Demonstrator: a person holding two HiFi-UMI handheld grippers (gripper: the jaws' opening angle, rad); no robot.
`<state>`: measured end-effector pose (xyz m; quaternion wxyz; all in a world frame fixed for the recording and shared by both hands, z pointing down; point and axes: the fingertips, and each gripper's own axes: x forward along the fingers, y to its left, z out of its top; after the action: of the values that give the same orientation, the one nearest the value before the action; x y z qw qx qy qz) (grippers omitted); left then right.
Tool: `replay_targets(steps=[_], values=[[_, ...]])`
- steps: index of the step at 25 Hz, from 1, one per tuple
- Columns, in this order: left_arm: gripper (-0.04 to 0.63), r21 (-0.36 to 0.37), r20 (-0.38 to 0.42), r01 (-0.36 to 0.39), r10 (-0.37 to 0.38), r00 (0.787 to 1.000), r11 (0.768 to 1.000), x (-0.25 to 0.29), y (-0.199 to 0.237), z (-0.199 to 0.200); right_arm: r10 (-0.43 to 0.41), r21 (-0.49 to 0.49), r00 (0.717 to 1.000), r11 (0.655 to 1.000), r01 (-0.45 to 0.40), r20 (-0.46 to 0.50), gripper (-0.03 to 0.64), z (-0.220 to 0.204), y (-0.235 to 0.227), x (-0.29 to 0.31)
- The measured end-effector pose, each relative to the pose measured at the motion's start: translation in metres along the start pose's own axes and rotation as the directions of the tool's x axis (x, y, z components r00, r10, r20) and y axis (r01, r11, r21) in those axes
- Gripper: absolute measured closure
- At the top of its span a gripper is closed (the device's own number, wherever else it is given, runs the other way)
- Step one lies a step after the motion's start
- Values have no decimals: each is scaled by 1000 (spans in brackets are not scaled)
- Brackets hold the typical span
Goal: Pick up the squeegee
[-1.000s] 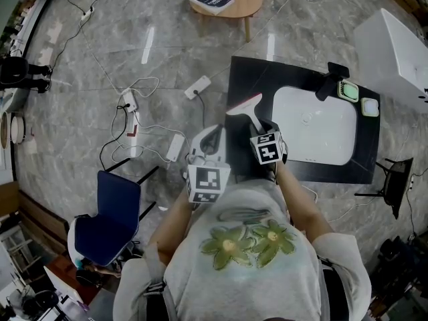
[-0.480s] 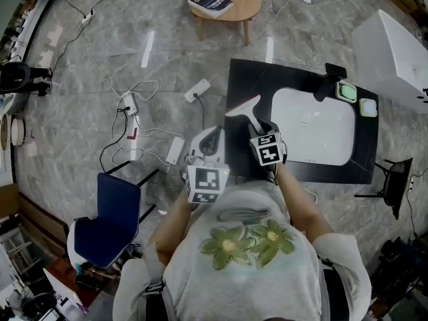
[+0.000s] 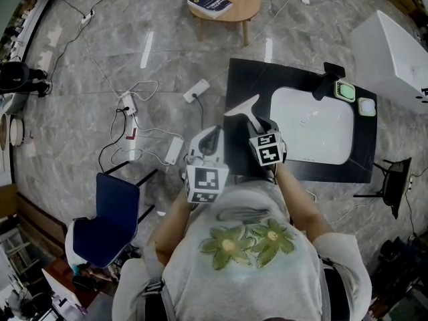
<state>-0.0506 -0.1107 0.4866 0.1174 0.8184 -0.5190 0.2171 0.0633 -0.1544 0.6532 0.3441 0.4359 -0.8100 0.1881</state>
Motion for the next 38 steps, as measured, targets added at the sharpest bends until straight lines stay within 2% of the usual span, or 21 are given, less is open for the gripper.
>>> replay_targets(steps=[38], values=[[586, -12, 30, -24, 25, 999, 1000, -13, 3, -1, -30, -12, 994, 999, 31, 104, 497, 36, -2, -24]])
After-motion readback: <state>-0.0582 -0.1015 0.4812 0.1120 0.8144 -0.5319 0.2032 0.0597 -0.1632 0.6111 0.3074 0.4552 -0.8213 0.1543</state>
